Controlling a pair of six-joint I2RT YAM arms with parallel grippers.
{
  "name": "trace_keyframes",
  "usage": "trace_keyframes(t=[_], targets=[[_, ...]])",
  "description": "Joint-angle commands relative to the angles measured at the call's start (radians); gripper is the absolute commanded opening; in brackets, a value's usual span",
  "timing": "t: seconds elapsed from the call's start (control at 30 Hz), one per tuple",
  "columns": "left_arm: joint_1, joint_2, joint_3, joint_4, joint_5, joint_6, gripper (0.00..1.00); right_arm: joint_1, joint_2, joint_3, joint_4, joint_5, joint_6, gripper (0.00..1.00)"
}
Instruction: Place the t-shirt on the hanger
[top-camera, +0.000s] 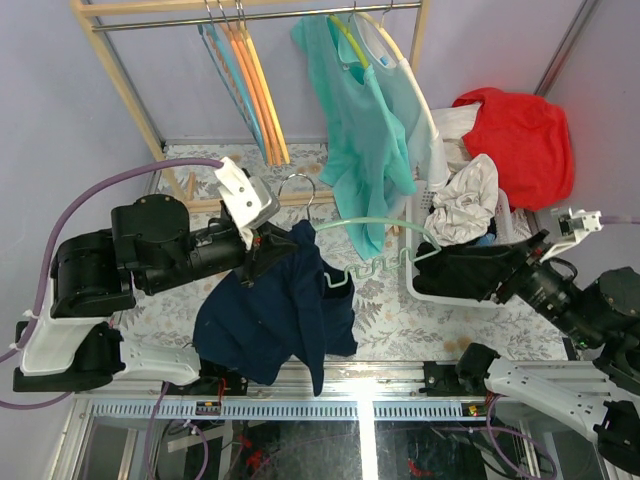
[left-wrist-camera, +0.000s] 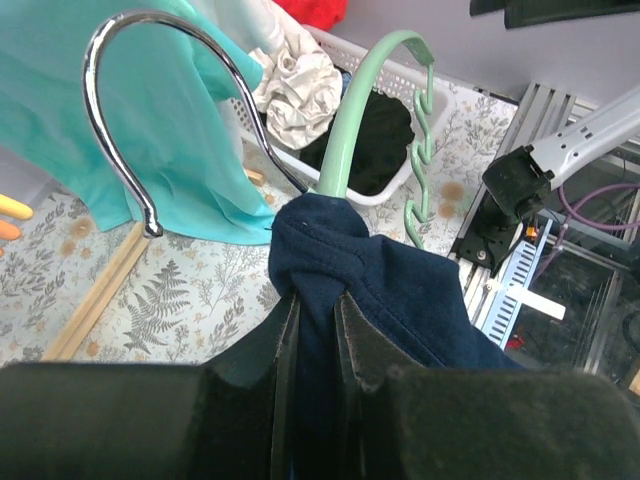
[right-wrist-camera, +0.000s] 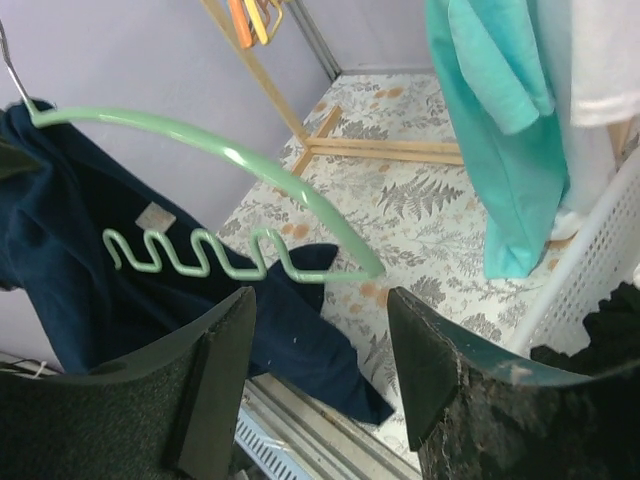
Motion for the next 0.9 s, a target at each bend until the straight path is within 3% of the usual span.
trace_keyframes(t=[0.0, 0.2, 0.53, 0.67, 0.87], targets=[[0.004, -0.011, 0.047, 0.159, -0.029, 0.023, 0.0, 0.002, -0.057, -0.095, -0.062, -0.029, 0.086, 0.62], [0.004, -0.014, 0.05, 0.222, -0.01, 0.052, 0.0, 0.001, -0.131, -0.429, 0.221, -0.231, 0.296, 0.62], [0.004, -0.055, 0.018, 0.261, 0.032, 0.06, 0.0, 0.001, -0.198, -0.894, 0.945, -0.374, 0.638, 0.63], [0.004, -0.083, -0.036, 0.297, 0.041, 0.056, 0.0, 0.0, -0.153, -0.98, 1.194, -0.394, 0.746, 0.63], [0.003, -0.101, -0.073, 0.304, 0.025, 0.053, 0.0, -0.001, -0.095, -0.976, 1.292, -0.438, 0.792, 0.63]])
